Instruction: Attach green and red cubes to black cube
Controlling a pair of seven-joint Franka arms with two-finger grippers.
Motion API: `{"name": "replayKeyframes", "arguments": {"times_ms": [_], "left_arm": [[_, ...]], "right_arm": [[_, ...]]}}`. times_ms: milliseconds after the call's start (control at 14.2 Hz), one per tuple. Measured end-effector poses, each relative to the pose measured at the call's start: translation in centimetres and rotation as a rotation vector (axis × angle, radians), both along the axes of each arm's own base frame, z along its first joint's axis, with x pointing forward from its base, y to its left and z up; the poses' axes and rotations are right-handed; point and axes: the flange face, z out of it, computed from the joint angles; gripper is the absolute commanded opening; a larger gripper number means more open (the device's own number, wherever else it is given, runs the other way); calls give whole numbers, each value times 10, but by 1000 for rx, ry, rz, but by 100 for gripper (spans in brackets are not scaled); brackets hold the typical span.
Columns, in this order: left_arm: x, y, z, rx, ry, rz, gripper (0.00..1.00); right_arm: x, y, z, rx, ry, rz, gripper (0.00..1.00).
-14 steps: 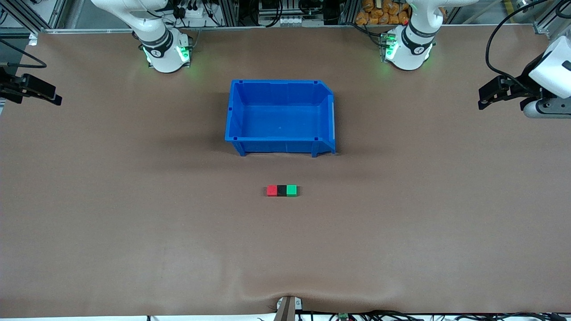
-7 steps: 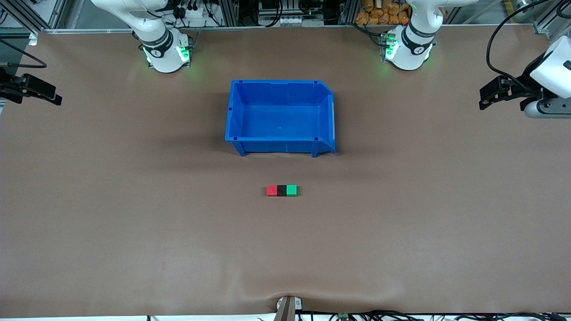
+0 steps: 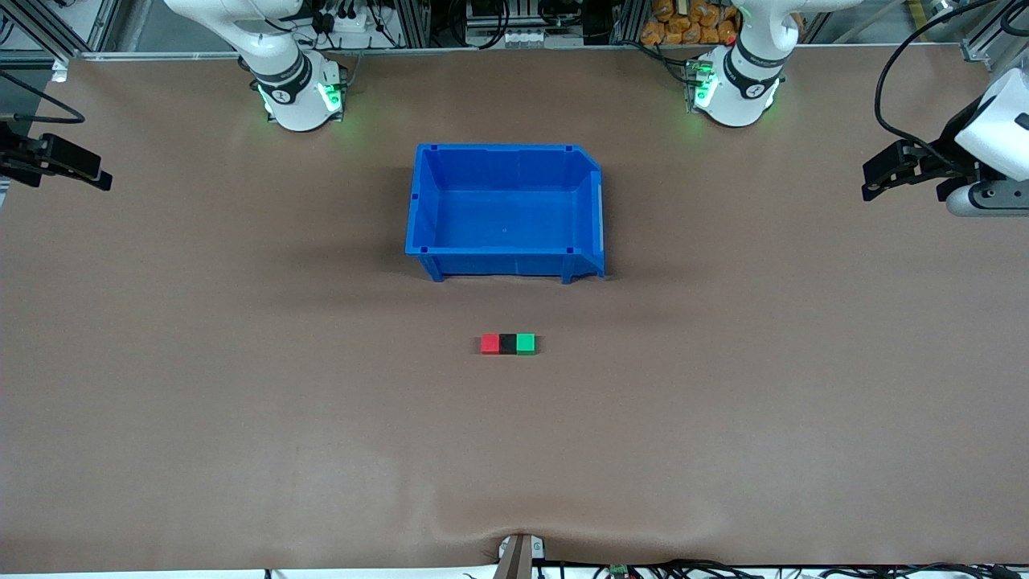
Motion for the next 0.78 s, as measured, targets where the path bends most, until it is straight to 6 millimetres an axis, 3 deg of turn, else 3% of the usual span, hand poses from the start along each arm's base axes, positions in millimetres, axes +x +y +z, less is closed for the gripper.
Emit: {"name": "replayKeyframes", "arguments": {"times_ms": [141,776], "left_arm": [[0,0,-1,0,1,0,96],[7,1,-7,-2,-1,6,96]], "right_arm": [[0,0,0,0,0,0,100],[0,0,0,0,0,0,100]]}}
